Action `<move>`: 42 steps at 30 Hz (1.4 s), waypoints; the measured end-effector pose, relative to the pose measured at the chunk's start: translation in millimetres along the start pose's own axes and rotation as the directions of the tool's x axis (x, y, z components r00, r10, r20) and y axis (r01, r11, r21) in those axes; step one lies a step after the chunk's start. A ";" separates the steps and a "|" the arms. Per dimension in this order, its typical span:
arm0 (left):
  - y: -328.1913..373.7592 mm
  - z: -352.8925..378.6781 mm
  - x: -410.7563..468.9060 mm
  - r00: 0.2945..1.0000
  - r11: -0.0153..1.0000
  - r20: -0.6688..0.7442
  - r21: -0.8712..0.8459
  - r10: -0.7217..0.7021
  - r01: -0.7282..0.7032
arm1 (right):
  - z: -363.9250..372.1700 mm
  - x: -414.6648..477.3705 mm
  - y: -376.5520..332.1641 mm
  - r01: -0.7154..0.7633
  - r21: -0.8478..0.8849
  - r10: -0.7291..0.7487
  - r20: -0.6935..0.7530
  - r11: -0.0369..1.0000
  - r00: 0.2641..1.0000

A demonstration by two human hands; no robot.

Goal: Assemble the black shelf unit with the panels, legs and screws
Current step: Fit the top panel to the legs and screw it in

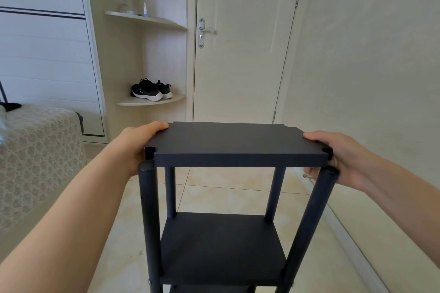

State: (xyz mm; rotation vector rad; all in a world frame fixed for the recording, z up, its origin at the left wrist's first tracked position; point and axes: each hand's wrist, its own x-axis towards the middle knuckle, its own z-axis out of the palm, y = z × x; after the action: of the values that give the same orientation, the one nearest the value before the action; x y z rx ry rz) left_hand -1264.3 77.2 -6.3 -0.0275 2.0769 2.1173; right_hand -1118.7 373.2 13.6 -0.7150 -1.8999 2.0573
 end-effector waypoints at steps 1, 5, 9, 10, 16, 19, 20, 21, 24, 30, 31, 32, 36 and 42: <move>0.3 -0.5 -0.6 1.000 1.000 -0.002 0.002 -0.001 0.001 | -0.6 0.5 0.6 -0.005 -0.001 0.005 0.003 1.000 1.000; -1.0 -1.1 -4.1 1.000 1.000 -0.011 0.014 -0.004 0.004 | -2.1 4.1 7.5 -0.047 -0.007 0.047 0.015 0.999 0.999; -6.5 -0.3 -7.3 1.000 1.000 -0.014 -0.007 -0.028 0.028 | -3.5 7.8 15.3 -0.081 -0.039 0.082 0.033 0.996 0.996; -7.5 -0.6 -7.2 0.999 1.000 -0.018 -0.006 -0.027 0.027 | -3.8 8.7 15.9 -0.080 -0.041 0.081 0.035 0.996 0.996; -18.9 -1.6 -3.5 0.998 0.998 -0.025 0.022 -0.063 0.064 | -5.3 10.7 19.8 -0.077 -0.045 0.079 0.047 0.996 0.996; -25.1 -2.7 -0.7 0.997 0.997 -0.031 0.030 -0.067 0.068 | -6.7 12.1 23.8 -0.095 -0.026 0.096 0.063 0.995 0.993; -26.5 -2.8 -0.2 0.997 0.997 -0.035 0.039 -0.069 0.071 | -8.4 12.7 26.8 -0.104 -0.016 0.105 0.079 0.994 0.991; -27.8 -2.9 0.0 0.997 0.996 -0.036 0.041 -0.074 0.075 | -10.5 13.0 30.5 -0.113 -0.003 0.113 0.102 0.994 0.988; -30.4 -3.6 -0.6 0.995 0.995 -0.015 -0.001 -0.102 0.102 | -15.8 16.3 41.8 -0.123 0.046 0.114 0.155 0.991 0.981; -45.6 -14.3 -10.2 0.950 0.968 0.271 -0.150 -0.158 0.204 | -13.7 22.1 53.6 -0.113 0.128 0.101 0.095 0.985 0.990; -48.6 -16.5 -11.6 0.945 0.967 0.293 -0.159 -0.148 0.201 | -12.9 22.0 54.9 -0.111 0.139 0.098 0.094 0.984 0.991; -51.1 -17.9 -13.3 0.942 0.966 0.306 -0.170 -0.138 0.197 | -12.3 21.6 56.4 -0.109 0.152 0.094 0.099 0.982 0.991; -59.9 -20.1 -20.4 0.941 0.945 0.311 -0.247 -0.131 0.213 | -8.8 18.9 61.1 -0.107 0.242 0.087 0.094 0.964 0.992; -65.6 -14.1 -36.2 0.958 0.933 0.270 -0.311 -0.097 0.182 | -0.8 12.8 62.9 -0.080 0.306 0.069 0.047 0.949 0.997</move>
State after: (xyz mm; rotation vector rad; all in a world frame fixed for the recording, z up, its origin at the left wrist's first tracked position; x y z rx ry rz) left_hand -1221.2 59.8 -66.7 0.0438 1.5142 2.2262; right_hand -1120.2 372.8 -50.6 -0.6846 -1.5351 2.3554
